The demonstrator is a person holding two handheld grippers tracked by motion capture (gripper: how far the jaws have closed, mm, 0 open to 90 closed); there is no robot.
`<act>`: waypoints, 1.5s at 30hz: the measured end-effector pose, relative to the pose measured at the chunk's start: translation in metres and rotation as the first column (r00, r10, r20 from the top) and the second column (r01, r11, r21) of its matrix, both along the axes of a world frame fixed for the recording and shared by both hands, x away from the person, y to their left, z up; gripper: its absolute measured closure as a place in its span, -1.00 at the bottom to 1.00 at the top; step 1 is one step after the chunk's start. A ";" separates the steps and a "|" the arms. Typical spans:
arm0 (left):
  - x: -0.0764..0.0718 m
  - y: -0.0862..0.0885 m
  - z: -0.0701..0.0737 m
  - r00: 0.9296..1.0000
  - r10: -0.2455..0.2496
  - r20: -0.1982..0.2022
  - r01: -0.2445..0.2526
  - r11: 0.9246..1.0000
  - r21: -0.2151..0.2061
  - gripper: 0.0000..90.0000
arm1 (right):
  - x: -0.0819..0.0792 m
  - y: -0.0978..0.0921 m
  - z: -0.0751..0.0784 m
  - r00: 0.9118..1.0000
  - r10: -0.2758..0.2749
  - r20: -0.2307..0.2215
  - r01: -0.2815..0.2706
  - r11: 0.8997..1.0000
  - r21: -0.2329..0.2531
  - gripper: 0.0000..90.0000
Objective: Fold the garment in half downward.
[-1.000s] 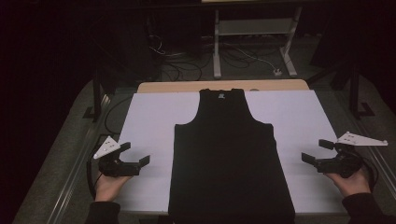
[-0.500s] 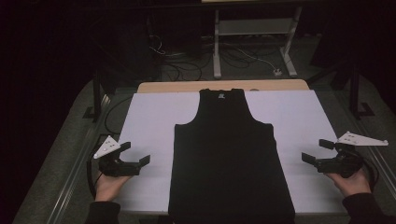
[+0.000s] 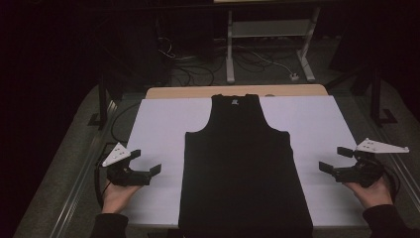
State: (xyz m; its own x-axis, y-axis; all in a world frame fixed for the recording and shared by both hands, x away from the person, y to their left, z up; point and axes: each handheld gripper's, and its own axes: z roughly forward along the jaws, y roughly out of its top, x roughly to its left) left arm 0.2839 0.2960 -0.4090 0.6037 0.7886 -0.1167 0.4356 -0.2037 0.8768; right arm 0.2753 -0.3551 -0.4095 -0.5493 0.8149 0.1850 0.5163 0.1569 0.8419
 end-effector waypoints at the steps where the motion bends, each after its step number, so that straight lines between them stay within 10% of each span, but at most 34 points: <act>1: 0.001 -0.001 0.000 1.000 0.000 0.003 0.000 1.000 -0.006 -1.00 | 0.000 0.000 0.001 1.000 0.000 0.003 0.000 1.000 0.001 -1.00; 45: 0.035 -0.028 0.034 0.995 -0.103 -0.009 0.104 0.990 0.098 -1.00 | 0.030 0.012 0.028 0.999 0.047 -0.027 -0.048 0.998 -0.046 -1.00</act>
State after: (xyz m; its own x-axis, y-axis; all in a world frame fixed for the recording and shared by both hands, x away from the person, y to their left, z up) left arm 0.3193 0.2678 -0.3746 0.6823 0.7297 -0.0445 0.4111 -0.3326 0.8487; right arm 0.3058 -0.3432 -0.3813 -0.5833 0.7960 0.1617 0.5286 0.2209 0.8196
